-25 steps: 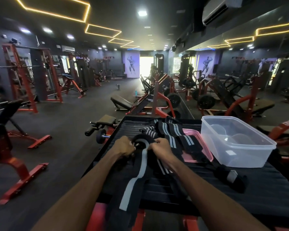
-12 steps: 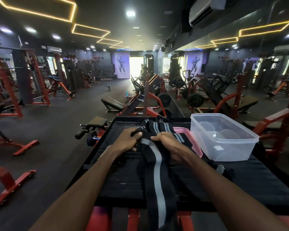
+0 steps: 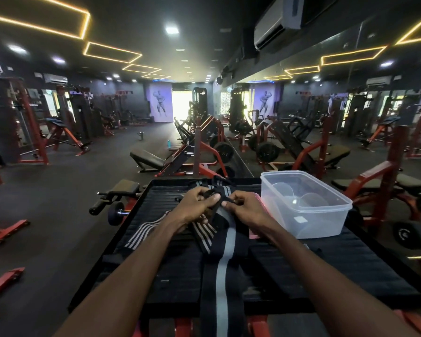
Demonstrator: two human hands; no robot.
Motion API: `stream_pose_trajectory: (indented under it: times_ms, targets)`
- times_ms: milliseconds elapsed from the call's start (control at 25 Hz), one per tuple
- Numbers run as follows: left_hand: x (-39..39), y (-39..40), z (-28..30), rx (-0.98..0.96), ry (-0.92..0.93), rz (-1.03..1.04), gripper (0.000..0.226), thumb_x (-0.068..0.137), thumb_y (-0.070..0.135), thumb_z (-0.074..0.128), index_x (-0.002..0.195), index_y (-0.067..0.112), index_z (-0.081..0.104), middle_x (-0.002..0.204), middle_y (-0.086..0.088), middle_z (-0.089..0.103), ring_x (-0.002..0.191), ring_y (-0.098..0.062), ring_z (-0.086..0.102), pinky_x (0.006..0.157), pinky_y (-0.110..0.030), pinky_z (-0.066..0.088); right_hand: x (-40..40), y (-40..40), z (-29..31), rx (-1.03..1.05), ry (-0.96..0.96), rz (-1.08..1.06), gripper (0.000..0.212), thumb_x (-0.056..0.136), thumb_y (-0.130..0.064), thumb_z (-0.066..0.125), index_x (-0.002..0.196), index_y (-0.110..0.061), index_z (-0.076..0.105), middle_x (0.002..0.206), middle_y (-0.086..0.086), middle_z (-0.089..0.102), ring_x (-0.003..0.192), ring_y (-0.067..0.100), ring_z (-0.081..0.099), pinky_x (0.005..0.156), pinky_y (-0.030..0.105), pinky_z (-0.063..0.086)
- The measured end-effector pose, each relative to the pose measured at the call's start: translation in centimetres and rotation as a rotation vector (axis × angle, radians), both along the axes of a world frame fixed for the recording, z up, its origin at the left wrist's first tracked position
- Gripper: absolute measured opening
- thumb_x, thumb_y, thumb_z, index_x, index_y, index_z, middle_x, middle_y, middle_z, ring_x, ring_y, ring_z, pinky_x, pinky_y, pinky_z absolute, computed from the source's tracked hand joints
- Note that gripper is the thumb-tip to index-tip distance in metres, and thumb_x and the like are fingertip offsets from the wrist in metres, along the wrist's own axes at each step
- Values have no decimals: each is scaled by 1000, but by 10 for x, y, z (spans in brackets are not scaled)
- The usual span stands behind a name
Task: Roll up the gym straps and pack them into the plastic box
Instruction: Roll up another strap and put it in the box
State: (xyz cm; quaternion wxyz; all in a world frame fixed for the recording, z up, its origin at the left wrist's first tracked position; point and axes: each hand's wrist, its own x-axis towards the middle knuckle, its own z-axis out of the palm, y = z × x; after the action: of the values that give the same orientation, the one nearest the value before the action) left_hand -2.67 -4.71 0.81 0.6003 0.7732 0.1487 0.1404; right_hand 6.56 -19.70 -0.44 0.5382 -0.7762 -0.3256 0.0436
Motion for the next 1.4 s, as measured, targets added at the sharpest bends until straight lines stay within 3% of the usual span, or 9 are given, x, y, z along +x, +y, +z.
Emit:
stream_pose_trajectory:
  times_ms: [200, 280, 440, 560, 680, 840, 960, 1120, 1400]
  targets:
    - [7, -6, -1, 72, -37, -37, 18, 93, 27, 66, 101, 11, 71, 101, -11, 70, 81, -18, 68, 63, -32, 61, 9, -4, 3, 123, 183, -55, 5, 85, -15, 72, 87, -17, 68, 85, 1, 73, 84, 20, 68, 79, 38, 58]
    - [11, -6, 2, 248, -69, -17, 15, 95, 24, 62, 94, 13, 73, 95, -7, 72, 77, -15, 68, 60, -27, 57, 8, -9, 7, 91, 166, -17, 24, 82, -11, 74, 100, -25, 66, 96, -2, 71, 90, 17, 68, 83, 41, 59]
    - [19, -9, 9, 569, -83, 10, 23, 98, 26, 56, 94, 15, 76, 91, 1, 73, 86, -17, 67, 79, -33, 52, 10, -17, 15, 126, -59, 45, 61, 73, -9, 78, 125, -32, 58, 125, -3, 51, 106, 10, 59, 79, 16, 50]
    - [22, -13, 14, 623, -85, -13, 23, 98, 23, 55, 91, 14, 76, 89, -1, 73, 84, -18, 67, 79, -38, 52, 14, -22, 24, 14, -249, 128, 37, 81, -23, 77, 117, -28, 70, 119, -7, 64, 107, 7, 60, 88, 18, 48]
    - [22, -16, 17, 589, -114, 11, 21, 98, 25, 56, 96, 17, 76, 90, 4, 72, 83, -10, 66, 75, -29, 52, 17, -25, 31, -36, -216, 77, 10, 87, -22, 74, 95, -20, 78, 89, -7, 74, 84, 6, 66, 73, 25, 51]
    - [19, -16, 16, 443, -118, -5, 13, 89, 23, 71, 99, 17, 76, 86, 1, 74, 60, -4, 61, 60, -21, 49, 20, -32, 28, 93, -107, -28, 3, 84, -9, 76, 85, -12, 77, 83, -1, 73, 78, 10, 67, 63, 23, 53]
    - [19, -15, 18, 462, -107, 97, 12, 85, 17, 75, 97, 18, 77, 78, 2, 72, 57, -7, 60, 58, -20, 48, 16, -32, 30, 184, 18, 59, 12, 85, 0, 73, 93, -8, 74, 84, 3, 70, 67, 7, 64, 56, 18, 51]
    - [19, -16, 22, 517, -129, 115, 8, 83, 17, 77, 87, 24, 76, 70, 8, 67, 61, -2, 56, 57, -12, 40, 20, -32, 35, 188, 330, 173, 16, 92, -18, 70, 104, -9, 70, 86, 12, 70, 65, 24, 66, 50, 32, 51]
    - [12, -18, 23, 237, -164, -1, 4, 89, 24, 71, 92, 24, 74, 81, 0, 73, 63, -2, 63, 51, -23, 52, 19, -28, 36, 309, 258, 116, 6, 84, -3, 76, 78, -5, 75, 74, 10, 71, 67, 25, 62, 54, 28, 50]
